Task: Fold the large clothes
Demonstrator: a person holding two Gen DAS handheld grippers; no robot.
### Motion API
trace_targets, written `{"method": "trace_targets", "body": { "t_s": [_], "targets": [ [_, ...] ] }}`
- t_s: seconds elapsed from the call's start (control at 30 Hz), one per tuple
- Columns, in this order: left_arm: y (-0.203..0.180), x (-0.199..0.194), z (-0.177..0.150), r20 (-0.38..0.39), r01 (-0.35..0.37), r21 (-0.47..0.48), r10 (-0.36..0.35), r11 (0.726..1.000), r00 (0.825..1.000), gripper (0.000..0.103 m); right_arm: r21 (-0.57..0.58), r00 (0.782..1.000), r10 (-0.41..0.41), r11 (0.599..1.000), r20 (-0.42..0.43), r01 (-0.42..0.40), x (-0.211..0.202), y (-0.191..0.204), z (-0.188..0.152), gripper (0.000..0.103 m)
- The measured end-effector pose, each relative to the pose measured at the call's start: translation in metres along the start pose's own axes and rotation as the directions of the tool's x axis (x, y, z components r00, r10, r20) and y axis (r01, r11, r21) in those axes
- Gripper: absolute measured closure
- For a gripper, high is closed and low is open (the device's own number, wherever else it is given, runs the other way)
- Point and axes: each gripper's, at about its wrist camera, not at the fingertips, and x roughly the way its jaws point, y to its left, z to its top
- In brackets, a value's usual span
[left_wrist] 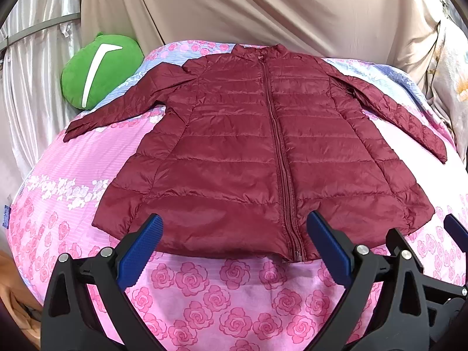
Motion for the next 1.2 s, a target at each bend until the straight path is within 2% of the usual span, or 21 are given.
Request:
{"method": "trace_targets", "body": {
  "t_s": [1.2],
  "targets": [
    [-0.0001, 0.0022, 0.0008, -0.006, 0.000, 0.002, 0.000, 1.000, 1.000, 0.007, -0.003, 1.000, -0.003, 1.000, -0.002, 0.003, 0.0027, 0.0044, 0.0004, 0.005]
  ]
}}
